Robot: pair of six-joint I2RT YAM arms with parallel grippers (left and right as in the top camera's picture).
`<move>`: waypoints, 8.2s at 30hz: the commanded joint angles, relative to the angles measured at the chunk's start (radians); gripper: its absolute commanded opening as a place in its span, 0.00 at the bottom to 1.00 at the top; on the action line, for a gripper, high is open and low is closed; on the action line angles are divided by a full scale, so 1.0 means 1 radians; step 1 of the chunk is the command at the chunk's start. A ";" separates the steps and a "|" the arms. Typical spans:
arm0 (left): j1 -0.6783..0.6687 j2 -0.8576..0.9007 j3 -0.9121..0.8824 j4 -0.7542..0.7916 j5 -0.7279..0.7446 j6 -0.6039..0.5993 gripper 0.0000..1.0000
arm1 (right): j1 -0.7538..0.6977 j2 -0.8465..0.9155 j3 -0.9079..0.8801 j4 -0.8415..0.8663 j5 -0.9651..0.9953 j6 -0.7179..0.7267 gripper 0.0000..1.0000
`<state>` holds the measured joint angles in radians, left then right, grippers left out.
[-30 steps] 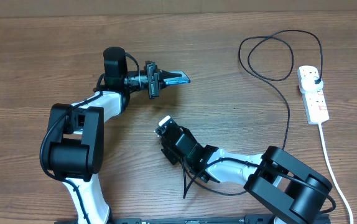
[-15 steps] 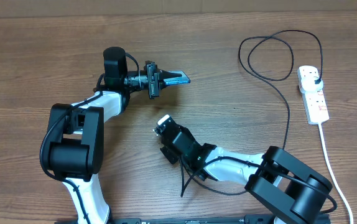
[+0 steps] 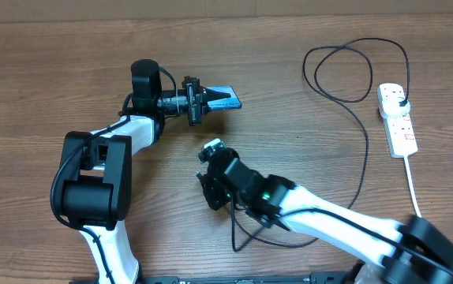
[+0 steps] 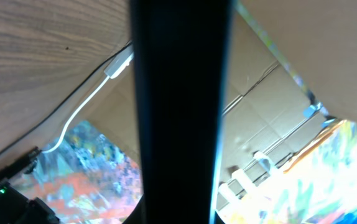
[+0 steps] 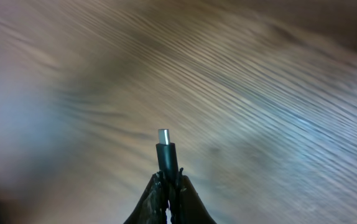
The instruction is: Plug charger to phone and switch on socket
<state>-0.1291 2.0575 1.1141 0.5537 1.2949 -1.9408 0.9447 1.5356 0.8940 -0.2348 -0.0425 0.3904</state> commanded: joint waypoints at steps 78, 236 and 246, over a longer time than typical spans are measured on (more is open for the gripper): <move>0.038 -0.004 0.029 0.087 0.032 0.212 0.05 | -0.075 0.476 0.148 0.070 0.237 -0.283 0.41; 0.084 -0.026 -0.281 0.951 -0.137 0.019 0.05 | -0.418 0.128 0.141 -0.207 -0.238 -0.036 0.73; 0.126 -0.026 -0.281 0.950 -0.130 0.027 0.04 | -0.373 0.127 0.148 -0.229 -0.171 -0.091 0.74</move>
<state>-0.0334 2.0560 0.8307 1.4895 1.1625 -1.9491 0.5335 1.6718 1.0370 -0.4648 -0.2829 0.3431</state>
